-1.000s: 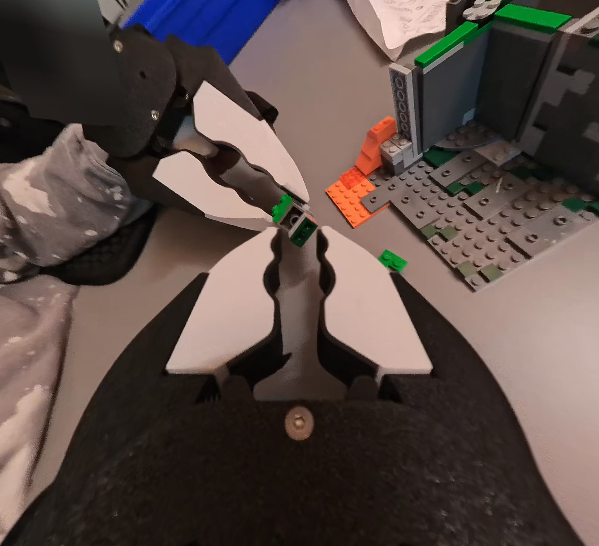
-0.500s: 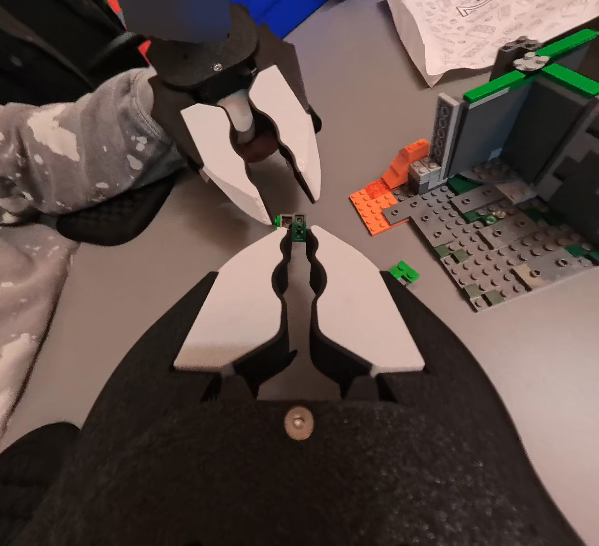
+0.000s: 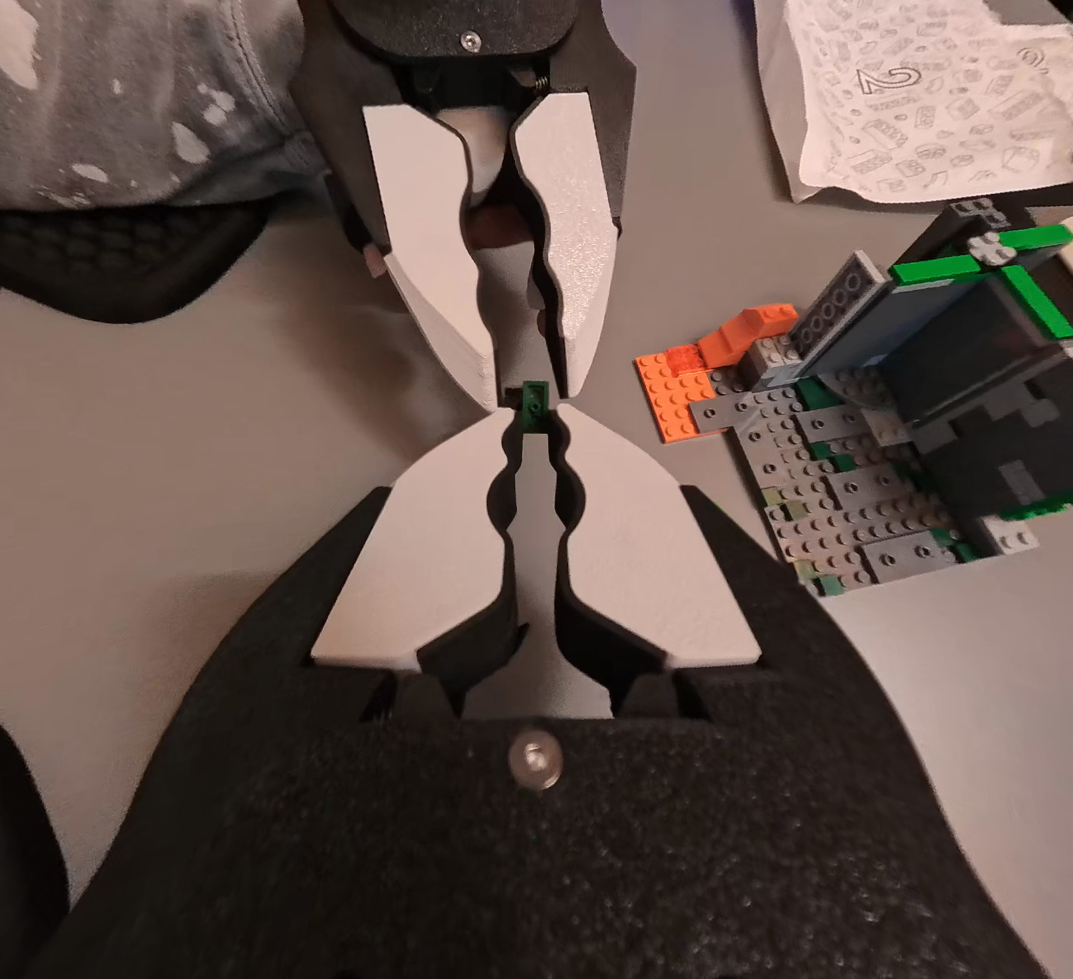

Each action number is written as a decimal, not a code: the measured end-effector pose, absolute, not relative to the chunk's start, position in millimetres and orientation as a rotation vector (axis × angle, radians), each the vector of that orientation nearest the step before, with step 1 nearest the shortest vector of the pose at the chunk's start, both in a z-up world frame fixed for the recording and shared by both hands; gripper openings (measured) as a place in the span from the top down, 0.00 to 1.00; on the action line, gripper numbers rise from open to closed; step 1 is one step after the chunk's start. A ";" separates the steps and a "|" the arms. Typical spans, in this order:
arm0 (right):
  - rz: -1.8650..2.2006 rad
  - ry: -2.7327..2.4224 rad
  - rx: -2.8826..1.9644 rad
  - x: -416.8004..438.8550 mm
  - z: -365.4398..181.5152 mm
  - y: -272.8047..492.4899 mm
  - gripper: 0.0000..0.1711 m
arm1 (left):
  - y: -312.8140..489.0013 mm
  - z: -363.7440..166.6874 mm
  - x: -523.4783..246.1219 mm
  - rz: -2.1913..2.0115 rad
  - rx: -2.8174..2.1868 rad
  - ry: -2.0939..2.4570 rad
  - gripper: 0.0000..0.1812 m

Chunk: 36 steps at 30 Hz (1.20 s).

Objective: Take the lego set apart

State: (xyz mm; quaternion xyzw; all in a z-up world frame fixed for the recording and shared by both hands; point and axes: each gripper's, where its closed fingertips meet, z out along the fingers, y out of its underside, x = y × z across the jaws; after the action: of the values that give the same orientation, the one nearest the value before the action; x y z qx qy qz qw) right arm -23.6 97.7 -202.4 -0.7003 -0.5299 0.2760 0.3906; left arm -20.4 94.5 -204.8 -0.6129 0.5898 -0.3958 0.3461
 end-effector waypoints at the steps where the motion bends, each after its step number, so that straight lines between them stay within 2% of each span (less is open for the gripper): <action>1: 0.659 -1.359 -1.781 -22.8 -203.7 98.0 0.95 | 94.8 -206.5 -19.8 -0.994 -1.599 1.542 0.89; 6: 0.527 -1.445 -1.749 -24.5 -206.1 90.3 0.95 | 85.7 -209.8 -21.2 -0.915 -1.591 1.589 0.91; 14: 0.629 -1.494 -1.668 -38.0 -205.4 71.8 0.95 | 66.5 -207.8 -35.0 -0.961 -1.564 1.566 0.91; 17: 0.626 -1.507 -1.657 -41.6 -205.5 68.7 0.95 | 66.1 -205.8 -38.1 -1.021 -1.559 1.544 0.95; 29: 0.696 -1.441 -1.684 -40.7 -202.7 70.5 0.94 | 69.3 -213.6 -38.0 -0.798 -1.535 1.637 0.95; 36: 0.722 -1.457 -1.694 -42.5 -203.5 64.9 0.95 | 66.7 -216.9 -36.1 -0.837 -1.540 1.637 0.95</action>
State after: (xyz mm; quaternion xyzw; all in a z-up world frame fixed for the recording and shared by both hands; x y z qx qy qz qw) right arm -42.5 64.9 -203.5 -0.6654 -0.5724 0.2837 0.3862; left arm -36.1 66.7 -216.9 -0.5982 0.6361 -0.3253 0.3629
